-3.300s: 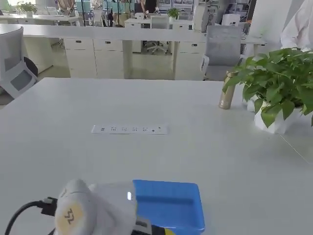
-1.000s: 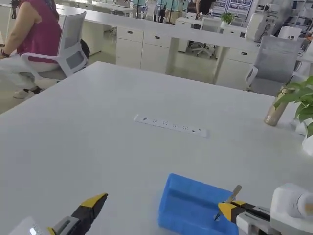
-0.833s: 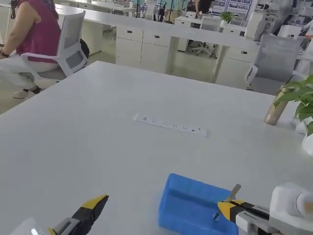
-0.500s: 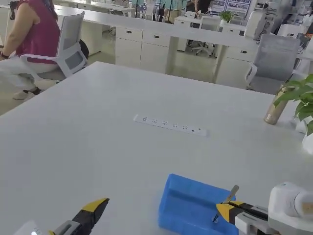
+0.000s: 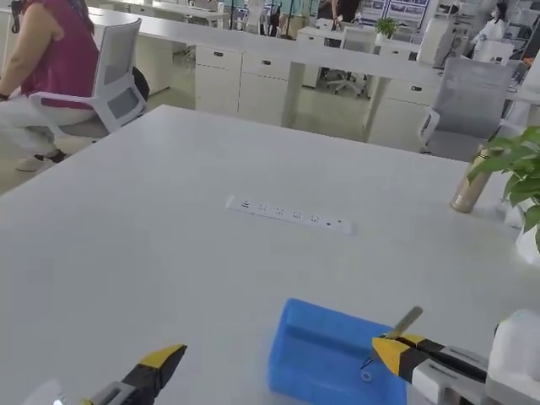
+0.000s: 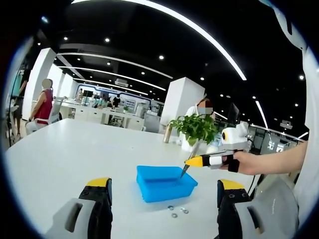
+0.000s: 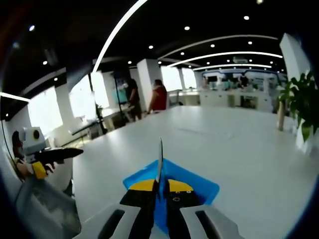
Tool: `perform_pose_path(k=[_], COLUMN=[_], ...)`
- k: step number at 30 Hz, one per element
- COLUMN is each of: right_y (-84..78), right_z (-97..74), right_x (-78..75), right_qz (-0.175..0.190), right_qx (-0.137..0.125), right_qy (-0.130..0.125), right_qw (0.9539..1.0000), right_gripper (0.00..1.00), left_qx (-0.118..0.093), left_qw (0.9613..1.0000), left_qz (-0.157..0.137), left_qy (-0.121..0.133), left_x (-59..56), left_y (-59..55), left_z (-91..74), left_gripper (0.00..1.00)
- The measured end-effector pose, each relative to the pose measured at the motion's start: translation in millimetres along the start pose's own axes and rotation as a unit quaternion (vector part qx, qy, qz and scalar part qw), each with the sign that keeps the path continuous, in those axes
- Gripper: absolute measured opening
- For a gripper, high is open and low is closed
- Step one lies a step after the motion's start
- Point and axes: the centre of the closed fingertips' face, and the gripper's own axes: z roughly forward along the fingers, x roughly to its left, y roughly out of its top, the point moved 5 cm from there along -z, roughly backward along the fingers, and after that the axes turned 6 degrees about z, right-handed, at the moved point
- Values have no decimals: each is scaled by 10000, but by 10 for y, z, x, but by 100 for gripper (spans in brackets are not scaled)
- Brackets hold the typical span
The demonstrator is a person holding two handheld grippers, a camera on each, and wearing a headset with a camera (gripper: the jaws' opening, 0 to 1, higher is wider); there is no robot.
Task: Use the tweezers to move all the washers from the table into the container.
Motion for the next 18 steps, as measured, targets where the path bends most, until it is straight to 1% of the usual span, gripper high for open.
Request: perform_pose_path(k=[1,3,7,8,10,11,15,16,17,18], right_y=[9,21,-26,-63,-138,-203,-422,-465,-531,-572], right_z=[-14,-60,-117,-122,-119,-111,-66,-54,-41,-33], right_x=[51,153,333,378,407,436,456,457,463,470], right_qz=[-9,-34,24,37,14,58,237,263,335,376], right_qx=[-18,-61,-52,-13,73,143,354,373,447,489], right_qy=[97,195,412,468,499,543,565,555,573,590], right_qw=[10000,9998,9991,9989,9987,9984,9975,9974,9968,9963], right_gripper=[3,3,3,3,3,3,3,3,3,3], left_qx=[-7,-34,19,35,90,108,113,69,34,39], left_qw=[10000,10000,10000,10000,9999,9999,9999,9999,9999,9998], left_qz=[-2,12,34,44,54,75,77,61,68,91], left_qy=[1,4,-10,-13,-23,-22,-62,-116,-140,-145], left_x=[1,3,-2,-2,-4,-4,-15,-33,-42,-43], left_y=[2,8,-4,-8,-22,-26,-27,-15,-6,-4], left_z=[0,-5,-5,-5,-4,-4,-5,-1,0,0], left_gripper=[88,88,87,86,85,84,84,85,85,84])
